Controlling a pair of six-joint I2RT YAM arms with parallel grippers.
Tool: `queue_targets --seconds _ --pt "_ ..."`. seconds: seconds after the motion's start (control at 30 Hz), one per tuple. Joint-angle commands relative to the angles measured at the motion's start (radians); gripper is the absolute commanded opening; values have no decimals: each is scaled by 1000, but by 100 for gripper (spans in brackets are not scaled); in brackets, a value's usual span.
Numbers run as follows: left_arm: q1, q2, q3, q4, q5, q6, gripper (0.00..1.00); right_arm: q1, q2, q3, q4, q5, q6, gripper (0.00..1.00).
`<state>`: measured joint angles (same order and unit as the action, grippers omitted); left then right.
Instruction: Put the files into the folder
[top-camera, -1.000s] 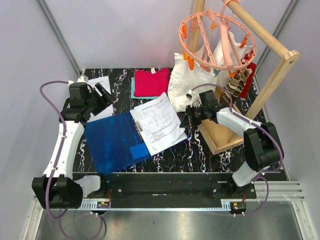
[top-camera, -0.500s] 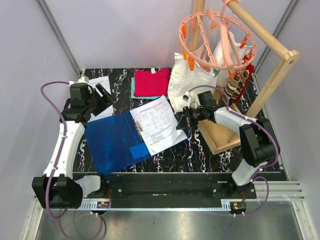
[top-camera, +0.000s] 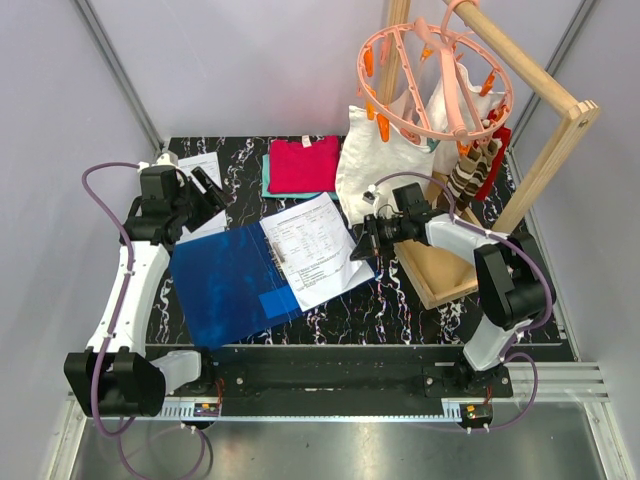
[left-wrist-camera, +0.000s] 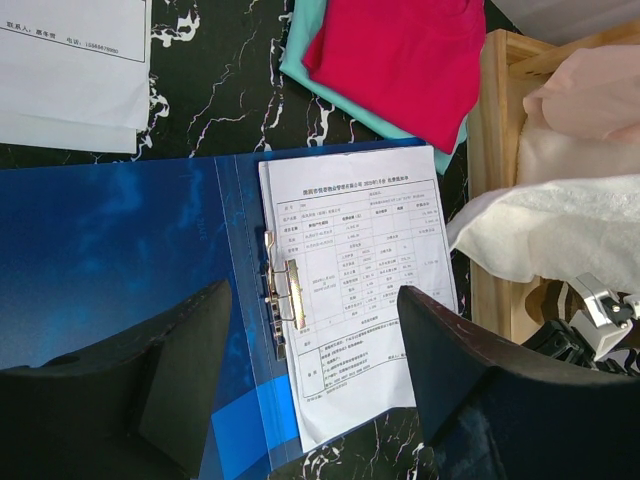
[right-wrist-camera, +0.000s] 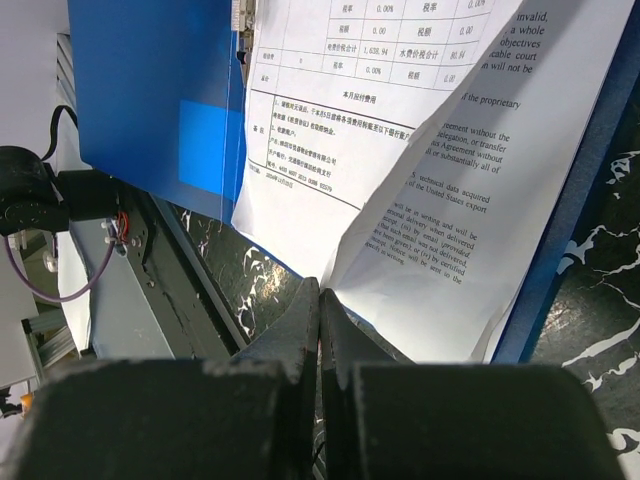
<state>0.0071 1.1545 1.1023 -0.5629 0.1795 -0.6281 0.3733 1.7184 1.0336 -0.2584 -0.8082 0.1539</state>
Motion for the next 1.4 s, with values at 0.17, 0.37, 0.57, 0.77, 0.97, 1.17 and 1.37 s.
queue_targets --seconds 0.17,0.37,0.57,0.77,0.97,1.17,1.37 --pt "-2 -7 -2 57 -5 11 71 29 15 28 31 -25 6 0" --pt "-2 16 -4 57 -2 22 73 30 -22 46 -28 91 42 33" --pt "-2 180 59 26 -29 73 76 137 -181 66 -168 493 151 87" --pt "-2 542 354 -165 -222 208 71 311 -215 132 -287 959 216 100" --pt "-33 815 625 -275 -405 298 66 460 -168 241 -282 1179 276 100" --pt "-45 922 683 -302 -460 326 66 513 -13 450 -262 1183 222 100" --pt "-52 1004 703 -325 -488 332 61 515 23 523 -203 1118 190 100"
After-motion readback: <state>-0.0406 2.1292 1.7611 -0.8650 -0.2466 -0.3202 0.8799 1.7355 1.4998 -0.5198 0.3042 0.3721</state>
